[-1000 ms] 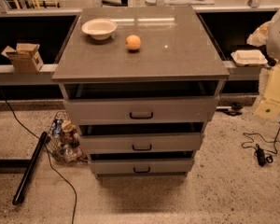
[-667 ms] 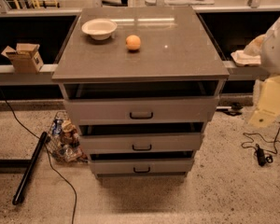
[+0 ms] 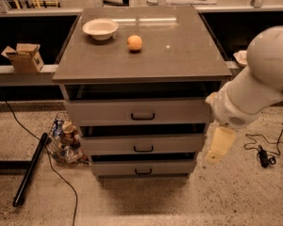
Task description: Open bottom drawer
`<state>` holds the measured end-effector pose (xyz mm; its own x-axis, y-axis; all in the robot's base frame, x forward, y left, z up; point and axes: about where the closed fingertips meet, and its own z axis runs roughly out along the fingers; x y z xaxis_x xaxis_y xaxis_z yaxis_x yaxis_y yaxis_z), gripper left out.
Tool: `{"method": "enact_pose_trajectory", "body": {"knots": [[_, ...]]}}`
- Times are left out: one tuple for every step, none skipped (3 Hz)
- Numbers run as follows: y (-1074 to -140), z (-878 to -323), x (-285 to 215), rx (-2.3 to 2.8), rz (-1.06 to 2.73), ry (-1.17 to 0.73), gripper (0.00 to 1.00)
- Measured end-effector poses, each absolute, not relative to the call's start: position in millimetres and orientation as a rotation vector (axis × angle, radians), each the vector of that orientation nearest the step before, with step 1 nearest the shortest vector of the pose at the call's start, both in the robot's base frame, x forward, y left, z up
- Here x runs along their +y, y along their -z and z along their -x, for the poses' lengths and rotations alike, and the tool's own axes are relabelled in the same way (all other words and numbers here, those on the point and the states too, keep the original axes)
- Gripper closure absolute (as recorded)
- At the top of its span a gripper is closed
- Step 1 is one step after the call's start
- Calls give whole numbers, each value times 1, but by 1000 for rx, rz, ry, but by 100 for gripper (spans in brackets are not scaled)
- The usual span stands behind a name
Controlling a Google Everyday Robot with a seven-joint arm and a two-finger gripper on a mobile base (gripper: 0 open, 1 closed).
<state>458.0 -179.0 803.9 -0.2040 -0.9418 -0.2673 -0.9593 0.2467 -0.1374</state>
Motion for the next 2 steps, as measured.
{"method": "enact_pose_trajectory", "body": {"knots": [[-734, -480, -145, 2183, 1710, -192, 0], [-734, -479, -145, 2185, 1712, -193, 0]]}}
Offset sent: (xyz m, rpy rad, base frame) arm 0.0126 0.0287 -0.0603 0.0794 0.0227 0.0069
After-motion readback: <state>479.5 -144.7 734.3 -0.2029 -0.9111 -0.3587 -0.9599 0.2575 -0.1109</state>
